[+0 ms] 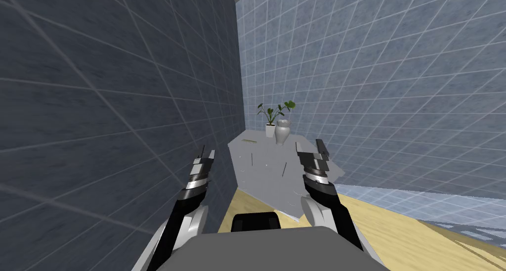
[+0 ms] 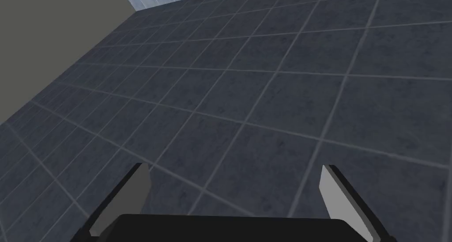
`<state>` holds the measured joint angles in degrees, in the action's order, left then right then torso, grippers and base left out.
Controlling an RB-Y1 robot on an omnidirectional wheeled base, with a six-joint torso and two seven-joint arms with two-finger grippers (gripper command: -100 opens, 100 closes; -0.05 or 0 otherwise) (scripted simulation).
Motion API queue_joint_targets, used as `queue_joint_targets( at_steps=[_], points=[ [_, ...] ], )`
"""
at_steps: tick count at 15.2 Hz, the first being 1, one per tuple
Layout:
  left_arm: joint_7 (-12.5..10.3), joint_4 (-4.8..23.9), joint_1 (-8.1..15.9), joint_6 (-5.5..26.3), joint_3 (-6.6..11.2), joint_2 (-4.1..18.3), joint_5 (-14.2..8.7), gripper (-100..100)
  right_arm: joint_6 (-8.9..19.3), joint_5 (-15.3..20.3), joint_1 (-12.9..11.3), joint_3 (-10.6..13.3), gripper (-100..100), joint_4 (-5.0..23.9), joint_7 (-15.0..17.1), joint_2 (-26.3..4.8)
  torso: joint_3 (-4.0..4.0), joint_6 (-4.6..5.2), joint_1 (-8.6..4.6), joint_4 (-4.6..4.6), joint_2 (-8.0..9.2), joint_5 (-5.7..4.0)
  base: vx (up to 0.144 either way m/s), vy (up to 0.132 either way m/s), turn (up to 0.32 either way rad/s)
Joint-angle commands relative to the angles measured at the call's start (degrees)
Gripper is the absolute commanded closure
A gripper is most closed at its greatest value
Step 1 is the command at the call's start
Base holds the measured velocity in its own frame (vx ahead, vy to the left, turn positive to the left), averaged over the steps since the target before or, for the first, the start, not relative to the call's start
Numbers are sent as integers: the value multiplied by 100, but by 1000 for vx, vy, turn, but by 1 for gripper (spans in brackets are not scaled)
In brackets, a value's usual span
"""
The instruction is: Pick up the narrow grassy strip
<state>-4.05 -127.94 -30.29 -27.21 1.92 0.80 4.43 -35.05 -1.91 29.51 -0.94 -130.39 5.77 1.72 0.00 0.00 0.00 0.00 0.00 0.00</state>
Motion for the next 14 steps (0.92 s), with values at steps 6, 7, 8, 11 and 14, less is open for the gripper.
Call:
queue_joint_targets(
  at_steps=[6, 7, 8, 11, 14],
  points=[
    [60, 512, 727, 679, 62, 584, 10, -100, 0, 0, 0, 0, 0, 0, 0, 0, -6, 2, -9, -2, -10, -2, 12, -24, -47],
    [79, 676, 904, 849, 82, 679, 13, -100, 0, 0, 0, 0, 0, 0, 0, 0, -6, 2, -9, -2, -10, -2, 13, -25, -44],
    [79, 676, 957, 896, 82, 679, 13, -100, 0, 0, 0, 0, 0, 0, 0, 0, -6, 2, -9, -2, -10, -2, 12, -23, -41],
    [124, 1040, 1364, 1330, 127, 852, 20, -100, 0, 0, 0, 0, 0, 0, 0, 0, -6, 1, -10, -2, -10, -2, 15, -28, -51],
    [150, 1260, 1686, 1661, 153, 929, 24, -100, 0, 0, 0, 0, 0, 0, 0, 0, -5, 1, -9, -2, -9, -2, 9, -22, -37]
  ],
)
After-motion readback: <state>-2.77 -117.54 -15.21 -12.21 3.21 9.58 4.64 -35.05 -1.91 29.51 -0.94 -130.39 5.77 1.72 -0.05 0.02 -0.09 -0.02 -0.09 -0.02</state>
